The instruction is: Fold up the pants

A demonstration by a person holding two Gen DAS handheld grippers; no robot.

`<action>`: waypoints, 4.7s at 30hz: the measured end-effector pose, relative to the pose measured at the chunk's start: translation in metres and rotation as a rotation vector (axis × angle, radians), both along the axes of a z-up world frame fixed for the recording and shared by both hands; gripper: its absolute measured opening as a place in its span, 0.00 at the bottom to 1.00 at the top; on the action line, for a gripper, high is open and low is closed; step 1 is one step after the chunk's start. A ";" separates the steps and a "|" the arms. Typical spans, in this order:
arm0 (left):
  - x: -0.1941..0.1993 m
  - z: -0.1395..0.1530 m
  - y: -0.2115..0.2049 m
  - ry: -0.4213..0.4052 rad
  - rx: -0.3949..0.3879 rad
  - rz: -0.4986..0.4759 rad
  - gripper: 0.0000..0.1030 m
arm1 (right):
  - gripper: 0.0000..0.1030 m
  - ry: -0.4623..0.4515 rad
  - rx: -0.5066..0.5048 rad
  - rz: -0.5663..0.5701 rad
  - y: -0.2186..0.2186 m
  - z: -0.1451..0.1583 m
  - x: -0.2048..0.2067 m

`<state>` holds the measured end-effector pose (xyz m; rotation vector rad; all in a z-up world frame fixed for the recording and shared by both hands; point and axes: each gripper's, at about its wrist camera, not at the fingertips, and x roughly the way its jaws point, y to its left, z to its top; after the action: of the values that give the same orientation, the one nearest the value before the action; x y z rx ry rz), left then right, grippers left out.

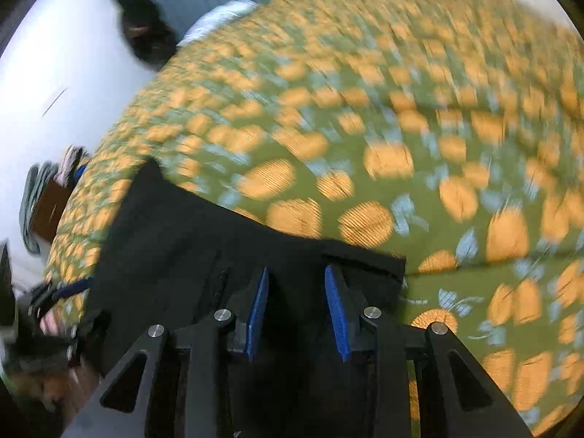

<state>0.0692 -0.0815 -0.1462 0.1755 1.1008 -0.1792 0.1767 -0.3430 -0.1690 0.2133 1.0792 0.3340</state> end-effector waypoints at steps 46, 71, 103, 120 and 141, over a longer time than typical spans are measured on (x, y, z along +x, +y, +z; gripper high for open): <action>-0.009 -0.007 0.056 0.107 -0.144 0.184 0.89 | 0.61 0.076 0.079 0.057 0.015 0.021 -0.125; 0.039 -0.034 0.065 0.282 -0.608 0.069 0.76 | 0.79 0.344 0.573 -0.017 -0.069 -0.062 -0.058; 0.112 0.112 0.140 -0.181 -0.385 0.157 0.20 | 0.35 -0.084 0.351 0.298 0.090 0.104 0.051; 0.132 -0.003 0.165 -0.107 -0.123 0.379 0.89 | 0.91 0.097 0.180 -0.060 0.039 -0.020 0.096; -0.036 0.110 0.080 -0.238 -0.075 0.355 0.96 | 1.00 -0.243 -0.226 0.008 0.133 0.123 -0.134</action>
<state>0.0332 -0.0015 -0.0366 -0.0665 0.8703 0.1160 0.0430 -0.2097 -0.0461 -0.0333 0.8689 0.2359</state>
